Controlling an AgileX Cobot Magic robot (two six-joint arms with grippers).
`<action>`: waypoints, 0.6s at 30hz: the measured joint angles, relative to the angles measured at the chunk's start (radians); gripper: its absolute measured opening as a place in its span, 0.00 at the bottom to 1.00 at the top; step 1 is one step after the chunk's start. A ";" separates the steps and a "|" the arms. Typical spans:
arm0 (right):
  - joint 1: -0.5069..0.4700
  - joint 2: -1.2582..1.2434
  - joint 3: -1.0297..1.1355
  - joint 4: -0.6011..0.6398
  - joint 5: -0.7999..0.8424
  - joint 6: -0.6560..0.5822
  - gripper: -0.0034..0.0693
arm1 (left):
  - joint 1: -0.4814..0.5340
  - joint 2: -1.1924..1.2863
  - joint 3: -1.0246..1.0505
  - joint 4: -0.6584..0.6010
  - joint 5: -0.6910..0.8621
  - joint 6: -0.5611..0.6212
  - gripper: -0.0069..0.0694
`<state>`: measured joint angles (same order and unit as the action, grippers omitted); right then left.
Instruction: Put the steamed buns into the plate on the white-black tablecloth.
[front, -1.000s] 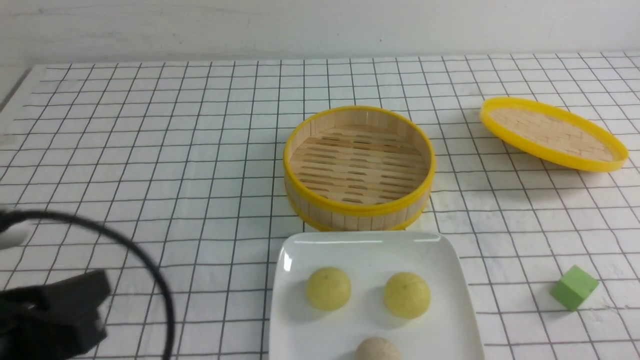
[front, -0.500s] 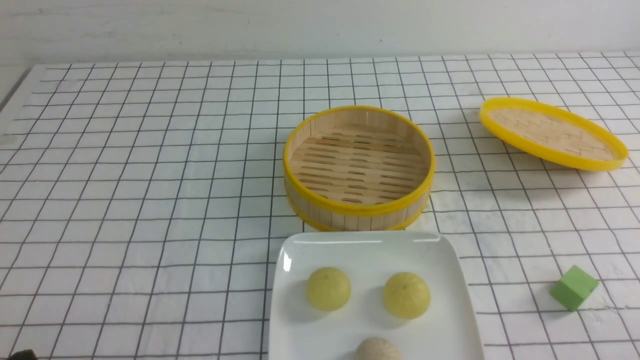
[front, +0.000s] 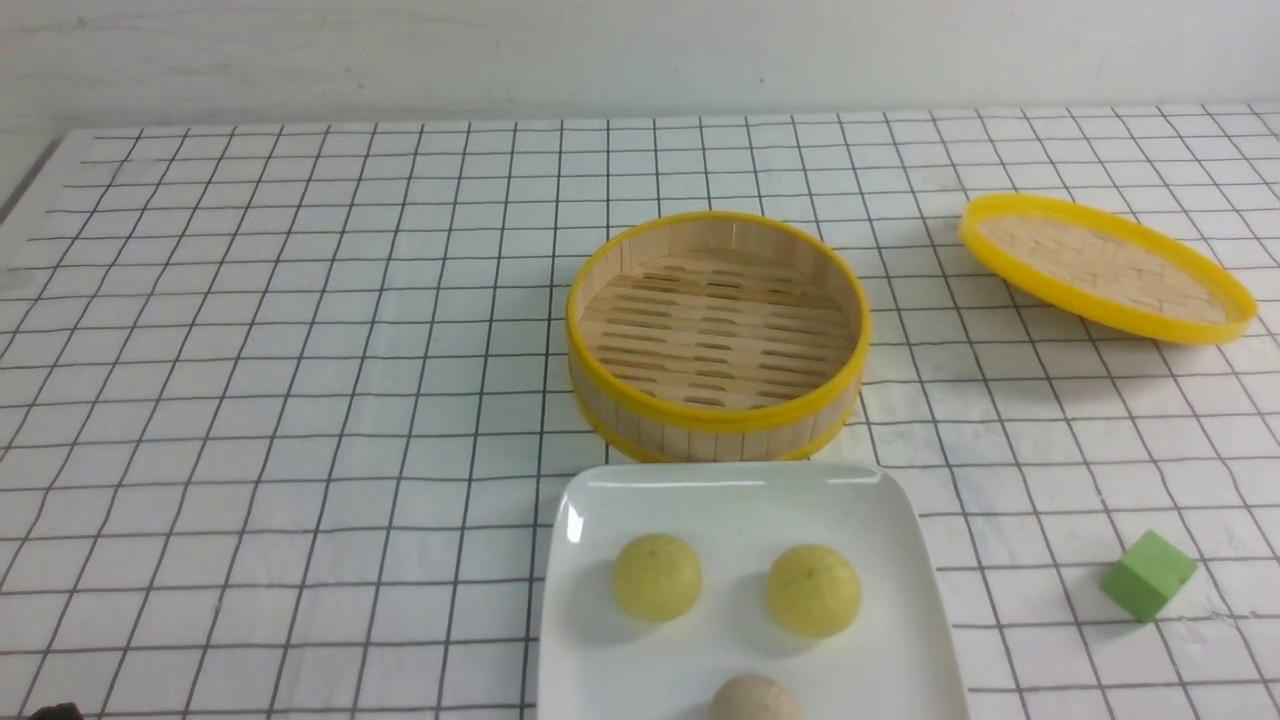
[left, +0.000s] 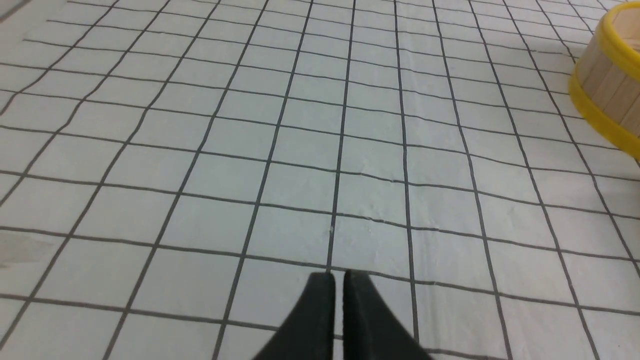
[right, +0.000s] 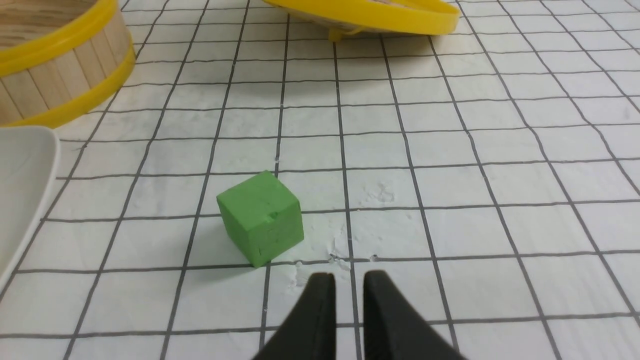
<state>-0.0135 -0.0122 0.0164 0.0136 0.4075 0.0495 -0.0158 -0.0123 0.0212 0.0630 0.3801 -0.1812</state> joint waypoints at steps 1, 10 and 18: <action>0.000 0.000 0.000 0.000 0.000 0.000 0.20 | 0.000 0.000 0.000 0.000 0.000 0.000 0.16; 0.000 0.000 0.000 0.000 0.000 0.000 0.20 | 0.000 0.000 0.000 0.001 0.000 0.000 0.16; 0.000 0.000 0.000 0.000 0.000 0.000 0.20 | 0.000 0.000 0.000 0.001 0.001 0.000 0.18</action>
<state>-0.0135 -0.0122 0.0164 0.0136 0.4075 0.0495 -0.0158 -0.0123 0.0212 0.0635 0.3810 -0.1812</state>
